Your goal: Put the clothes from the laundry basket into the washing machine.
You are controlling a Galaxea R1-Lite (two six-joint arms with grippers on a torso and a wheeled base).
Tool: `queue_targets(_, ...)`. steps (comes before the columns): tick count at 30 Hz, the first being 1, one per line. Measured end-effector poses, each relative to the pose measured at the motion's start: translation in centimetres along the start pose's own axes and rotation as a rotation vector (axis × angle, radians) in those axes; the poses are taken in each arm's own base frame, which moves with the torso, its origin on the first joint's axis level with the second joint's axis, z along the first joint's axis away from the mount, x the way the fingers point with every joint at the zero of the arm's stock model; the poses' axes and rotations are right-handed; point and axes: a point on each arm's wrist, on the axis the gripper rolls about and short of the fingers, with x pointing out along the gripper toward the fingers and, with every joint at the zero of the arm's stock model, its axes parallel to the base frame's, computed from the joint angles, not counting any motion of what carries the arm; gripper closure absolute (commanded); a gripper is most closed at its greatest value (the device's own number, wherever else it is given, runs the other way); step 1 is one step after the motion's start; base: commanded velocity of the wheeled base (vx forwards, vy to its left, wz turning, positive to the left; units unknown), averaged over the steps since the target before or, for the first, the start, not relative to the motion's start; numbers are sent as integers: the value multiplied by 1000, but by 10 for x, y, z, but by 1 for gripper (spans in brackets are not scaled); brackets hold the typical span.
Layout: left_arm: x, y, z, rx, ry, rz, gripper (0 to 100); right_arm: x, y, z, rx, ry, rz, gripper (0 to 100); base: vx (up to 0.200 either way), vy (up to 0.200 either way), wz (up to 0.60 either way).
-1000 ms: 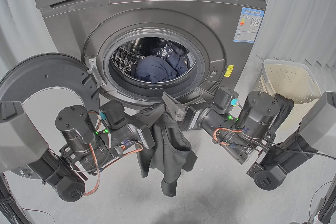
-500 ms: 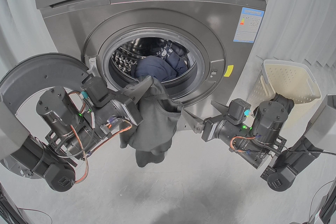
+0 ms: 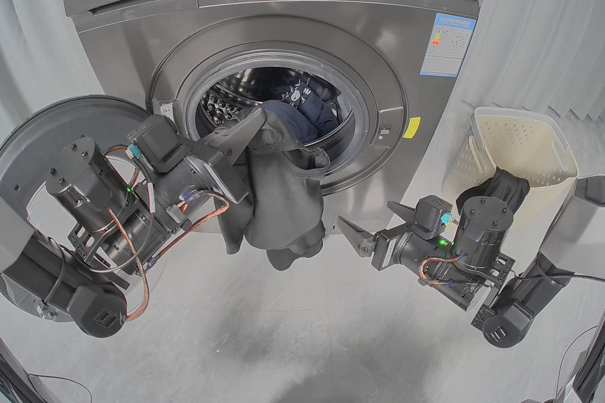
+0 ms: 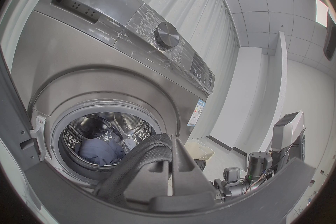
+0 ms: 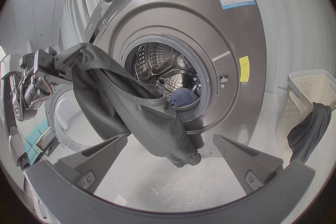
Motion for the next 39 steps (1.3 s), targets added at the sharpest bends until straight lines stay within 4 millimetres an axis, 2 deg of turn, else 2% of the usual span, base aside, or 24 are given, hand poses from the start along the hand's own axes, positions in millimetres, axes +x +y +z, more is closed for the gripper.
queue_targets(9,-1,-1,5,4,-13,-5,100,15,3,-9,0,-9,13,0,0,0,0)
queue_targets(25,-3,-6,9,5,-24,-18,100,59,9,-23,-22,-53,64,0,0,0,0)
queue_targets(34,-3,-7,9,5,-24,-20,100,82,9,-23,-29,-99,111,0,0,0,0)
queue_targets(39,-3,-7,10,5,-26,-20,100,88,11,-26,-42,-113,129,0,0,0,0)
